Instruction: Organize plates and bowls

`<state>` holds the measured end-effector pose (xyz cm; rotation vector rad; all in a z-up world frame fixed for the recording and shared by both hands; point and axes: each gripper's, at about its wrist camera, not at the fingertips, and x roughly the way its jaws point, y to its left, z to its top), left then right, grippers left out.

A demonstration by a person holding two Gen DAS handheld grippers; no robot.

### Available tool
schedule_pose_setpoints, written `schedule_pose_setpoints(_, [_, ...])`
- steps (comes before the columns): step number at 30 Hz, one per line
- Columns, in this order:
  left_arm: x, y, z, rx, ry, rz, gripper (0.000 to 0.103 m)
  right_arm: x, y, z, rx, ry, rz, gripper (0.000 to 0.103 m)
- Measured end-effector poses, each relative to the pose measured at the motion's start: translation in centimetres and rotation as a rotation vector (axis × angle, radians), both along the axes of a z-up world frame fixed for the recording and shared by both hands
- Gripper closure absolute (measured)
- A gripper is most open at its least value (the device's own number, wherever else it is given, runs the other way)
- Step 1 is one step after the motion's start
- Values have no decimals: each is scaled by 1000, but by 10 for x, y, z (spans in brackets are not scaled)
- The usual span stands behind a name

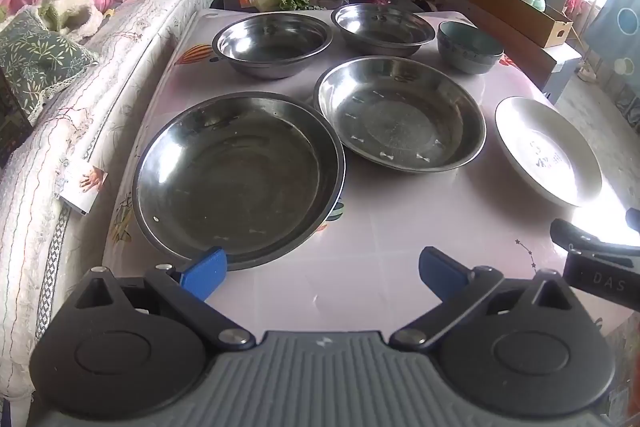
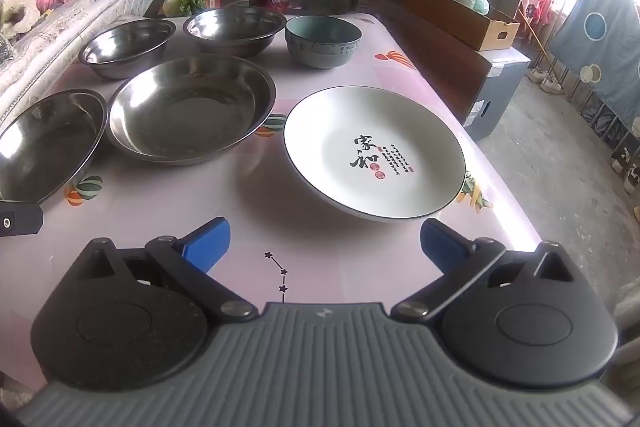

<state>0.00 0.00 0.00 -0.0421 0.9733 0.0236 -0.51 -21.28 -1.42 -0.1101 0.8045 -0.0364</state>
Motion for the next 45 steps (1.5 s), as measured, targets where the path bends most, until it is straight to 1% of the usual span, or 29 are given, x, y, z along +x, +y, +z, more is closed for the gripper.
schedule_pose_setpoints(5, [0, -3, 2, -14, 7, -4, 0, -2, -1, 3, 9, -1, 1, 1])
schedule_pose_setpoints(7, [-1, -5, 3, -20, 8, -11, 0, 0, -9, -1, 11, -1, -6, 1])
schedule_pose_setpoints(16, [-8, -14, 1, -14, 11, -48, 0, 0, -11, 0, 30, 9, -22, 1])
schedule_pose_setpoints(29, [-13, -13, 6, -1, -9, -38, 0, -1, -10, 5, 42, 3, -11, 1])
schedule_pose_setpoints(45, [-13, -7, 7, -9, -16, -20, 0, -2, -6, 10, 41, -4, -2, 1])
